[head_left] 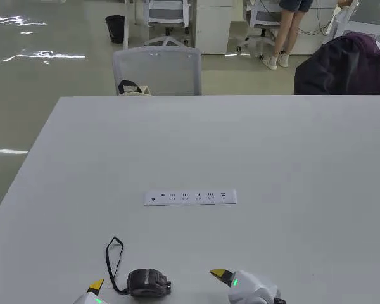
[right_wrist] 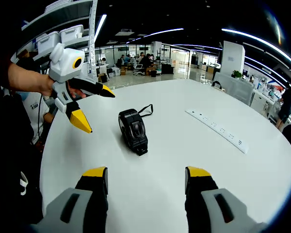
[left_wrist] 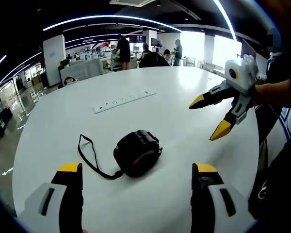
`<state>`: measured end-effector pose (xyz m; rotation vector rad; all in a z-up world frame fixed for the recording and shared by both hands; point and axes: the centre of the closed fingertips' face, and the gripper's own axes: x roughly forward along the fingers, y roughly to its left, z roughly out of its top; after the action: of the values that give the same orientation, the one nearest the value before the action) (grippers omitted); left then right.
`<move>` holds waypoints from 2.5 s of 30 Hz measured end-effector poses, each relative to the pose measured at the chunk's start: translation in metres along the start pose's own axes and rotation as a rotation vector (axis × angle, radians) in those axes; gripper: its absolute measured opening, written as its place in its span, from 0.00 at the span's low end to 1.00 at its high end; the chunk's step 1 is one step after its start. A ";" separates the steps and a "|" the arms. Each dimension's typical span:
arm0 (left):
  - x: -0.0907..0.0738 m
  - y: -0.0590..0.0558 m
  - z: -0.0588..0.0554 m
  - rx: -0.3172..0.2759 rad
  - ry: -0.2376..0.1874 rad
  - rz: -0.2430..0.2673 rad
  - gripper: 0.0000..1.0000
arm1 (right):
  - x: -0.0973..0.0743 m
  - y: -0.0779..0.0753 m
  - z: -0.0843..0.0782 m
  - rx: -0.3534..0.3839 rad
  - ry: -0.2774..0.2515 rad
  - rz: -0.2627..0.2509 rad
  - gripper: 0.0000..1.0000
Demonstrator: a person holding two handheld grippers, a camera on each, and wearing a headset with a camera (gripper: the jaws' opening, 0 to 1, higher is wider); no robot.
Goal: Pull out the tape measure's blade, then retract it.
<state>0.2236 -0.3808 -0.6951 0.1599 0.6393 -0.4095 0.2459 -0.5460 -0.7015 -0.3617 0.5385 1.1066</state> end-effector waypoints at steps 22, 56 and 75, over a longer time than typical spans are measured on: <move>-0.043 0.011 -0.001 0.055 -0.023 -0.031 0.99 | -0.088 -0.004 -0.010 0.119 -0.028 -0.172 0.88; -0.078 0.005 -0.002 0.074 -0.040 -0.039 0.99 | -0.138 0.010 0.003 0.168 -0.109 -0.245 0.94; -0.079 0.007 -0.002 0.070 -0.044 -0.040 0.99 | -0.143 0.011 0.000 0.174 -0.110 -0.254 0.94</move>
<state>0.1680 -0.3490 -0.6484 0.2040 0.5862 -0.4728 0.1870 -0.6472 -0.6190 -0.2090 0.4732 0.8228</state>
